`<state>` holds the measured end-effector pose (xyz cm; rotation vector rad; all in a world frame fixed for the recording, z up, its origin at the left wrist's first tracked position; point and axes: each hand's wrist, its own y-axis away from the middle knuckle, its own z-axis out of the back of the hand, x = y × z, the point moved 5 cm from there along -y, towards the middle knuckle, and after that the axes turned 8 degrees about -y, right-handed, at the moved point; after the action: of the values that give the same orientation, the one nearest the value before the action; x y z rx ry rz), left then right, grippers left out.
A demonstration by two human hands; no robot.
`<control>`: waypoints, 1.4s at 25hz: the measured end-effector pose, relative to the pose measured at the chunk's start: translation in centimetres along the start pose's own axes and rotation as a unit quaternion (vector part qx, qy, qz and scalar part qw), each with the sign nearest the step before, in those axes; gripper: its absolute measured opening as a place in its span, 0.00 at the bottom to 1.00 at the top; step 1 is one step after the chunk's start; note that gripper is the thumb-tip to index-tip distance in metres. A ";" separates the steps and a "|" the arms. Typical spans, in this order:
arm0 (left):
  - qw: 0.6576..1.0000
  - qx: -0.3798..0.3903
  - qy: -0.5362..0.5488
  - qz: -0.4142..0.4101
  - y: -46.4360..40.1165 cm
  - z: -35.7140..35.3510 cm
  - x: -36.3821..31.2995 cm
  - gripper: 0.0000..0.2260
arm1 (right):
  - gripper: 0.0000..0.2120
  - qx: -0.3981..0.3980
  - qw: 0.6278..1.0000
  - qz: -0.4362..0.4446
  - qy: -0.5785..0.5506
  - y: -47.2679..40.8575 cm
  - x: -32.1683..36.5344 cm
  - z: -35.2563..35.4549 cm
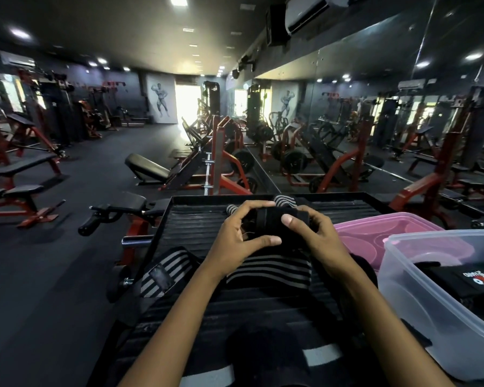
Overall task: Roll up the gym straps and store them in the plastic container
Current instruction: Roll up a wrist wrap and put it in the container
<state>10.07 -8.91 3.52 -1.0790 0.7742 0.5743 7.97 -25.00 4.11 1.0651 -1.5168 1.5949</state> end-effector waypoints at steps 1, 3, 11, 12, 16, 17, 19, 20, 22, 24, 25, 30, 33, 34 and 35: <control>1.000 -0.017 0.002 0.002 0.0 0.1 0.1 0.22 | 0.17 0.021 1.000 0.001 0.005 0.0 0.1 0.0; 0.998 -0.058 -0.010 0.021 0.1 0.4 0.4 0.17 | 0.31 0.079 0.996 0.009 0.031 0.2 0.5 0.0; 0.999 -0.006 -0.013 0.037 -0.1 0.1 1.0 0.34 | 0.21 0.028 0.996 0.080 0.035 0.1 1.3 -0.1; 1.000 -0.009 -0.019 0.020 -0.1 0.1 0.9 0.33 | 0.17 0.020 0.997 0.071 0.025 0.0 1.4 -0.1; 0.998 -0.049 -0.038 0.013 0.0 0.2 0.8 0.23 | 0.14 0.022 0.999 0.047 0.010 0.1 1.1 -0.4; 0.998 -0.055 -0.040 0.019 0.1 0.3 0.9 0.22 | 0.20 0.040 0.998 0.038 0.009 0.2 0.9 -0.3; 0.996 -0.069 -0.043 0.036 0.1 0.5 1.1 0.23 | 0.35 0.085 0.996 0.021 -0.003 0.3 0.9 -0.1; 0.996 -0.076 -0.033 0.045 0.2 0.4 1.1 0.23 | 0.38 0.106 0.994 0.020 -0.004 0.4 0.9 -0.2; 0.995 -0.083 -0.009 0.063 0.2 0.4 1.1 0.23 | 0.36 0.122 0.992 0.034 0.008 0.3 0.9 -0.3; 0.995 -0.070 -0.010 0.063 0.1 0.3 1.1 0.25 | 0.31 0.104 0.994 0.044 0.011 0.2 0.8 -0.3; 0.997 -0.053 -0.020 0.050 0.1 0.3 0.9 0.29 | 0.29 0.092 0.995 0.046 0.011 0.1 0.8 -0.3; 0.998 0.020 -0.046 -0.030 0.0 0.3 -0.2 0.33 | 0.22 0.056 0.997 0.048 0.008 0.1 0.9 0.0; 0.998 -0.003 -0.051 -0.036 0.0 0.6 -0.3 0.26 | 0.20 0.069 0.997 0.035 0.002 0.1 0.6 -0.1; 0.998 -0.014 -0.052 -0.033 0.1 0.8 -0.3 0.25 | 0.25 0.086 0.996 0.031 0.001 0.2 0.6 -0.2; 0.998 -0.024 -0.052 -0.027 0.1 0.9 -0.2 0.24 | 0.30 0.105 0.994 0.031 0.003 0.2 0.6 -0.2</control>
<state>10.08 -8.05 3.87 -1.1018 0.6407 0.6008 7.50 -24.87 4.58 1.1357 -1.4132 1.8301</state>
